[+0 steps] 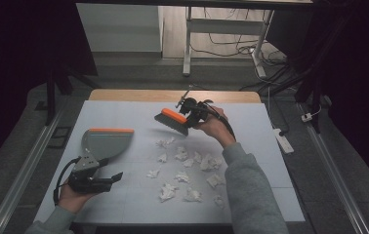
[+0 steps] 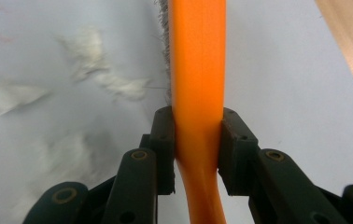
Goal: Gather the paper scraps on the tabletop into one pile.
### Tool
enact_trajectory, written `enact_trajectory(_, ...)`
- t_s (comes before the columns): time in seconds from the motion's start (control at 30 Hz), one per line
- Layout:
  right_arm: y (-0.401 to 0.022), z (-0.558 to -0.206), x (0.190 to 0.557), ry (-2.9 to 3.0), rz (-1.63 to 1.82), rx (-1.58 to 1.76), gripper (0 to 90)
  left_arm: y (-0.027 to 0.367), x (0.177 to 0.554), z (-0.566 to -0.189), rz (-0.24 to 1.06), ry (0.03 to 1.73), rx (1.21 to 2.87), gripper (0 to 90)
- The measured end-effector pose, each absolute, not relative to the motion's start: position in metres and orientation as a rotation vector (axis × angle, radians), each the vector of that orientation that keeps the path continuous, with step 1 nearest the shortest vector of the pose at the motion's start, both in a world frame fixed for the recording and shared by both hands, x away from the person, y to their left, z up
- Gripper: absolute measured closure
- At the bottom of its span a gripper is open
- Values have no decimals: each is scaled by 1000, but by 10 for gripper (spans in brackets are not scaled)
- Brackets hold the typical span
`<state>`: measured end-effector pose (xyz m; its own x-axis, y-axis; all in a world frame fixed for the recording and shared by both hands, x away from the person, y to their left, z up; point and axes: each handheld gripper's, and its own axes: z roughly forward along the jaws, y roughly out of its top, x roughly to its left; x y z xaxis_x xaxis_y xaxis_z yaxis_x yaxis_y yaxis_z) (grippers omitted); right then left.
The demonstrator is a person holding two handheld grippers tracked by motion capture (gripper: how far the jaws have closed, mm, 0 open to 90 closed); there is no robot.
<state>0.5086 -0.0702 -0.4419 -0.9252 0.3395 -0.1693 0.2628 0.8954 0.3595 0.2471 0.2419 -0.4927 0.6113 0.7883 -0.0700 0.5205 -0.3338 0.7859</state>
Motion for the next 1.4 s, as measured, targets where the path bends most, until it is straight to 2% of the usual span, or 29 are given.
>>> enact_trajectory(0.23,-53,-452,506,2888,456,378,701,243,248,-493,408,1033,2012,252)
enact_trajectory(0.43,-45,-451,481,2924,340,248,702,243,247,-493,410,1033,2012,252)
enact_trajectory(0.63,-56,-446,451,3003,295,193,701,243,247,-493,410,1032,2013,252)
enact_trajectory(0.87,-69,-419,449,2910,540,274,700,243,247,-493,411,1037,2011,252)
enact_trajectory(1.1,-69,-414,452,2908,631,374,700,244,248,-493,410,1037,2014,252)
enact_trajectory(1.4,-42,-412,435,2975,789,465,700,243,248,-493,413,1038,2015,252)
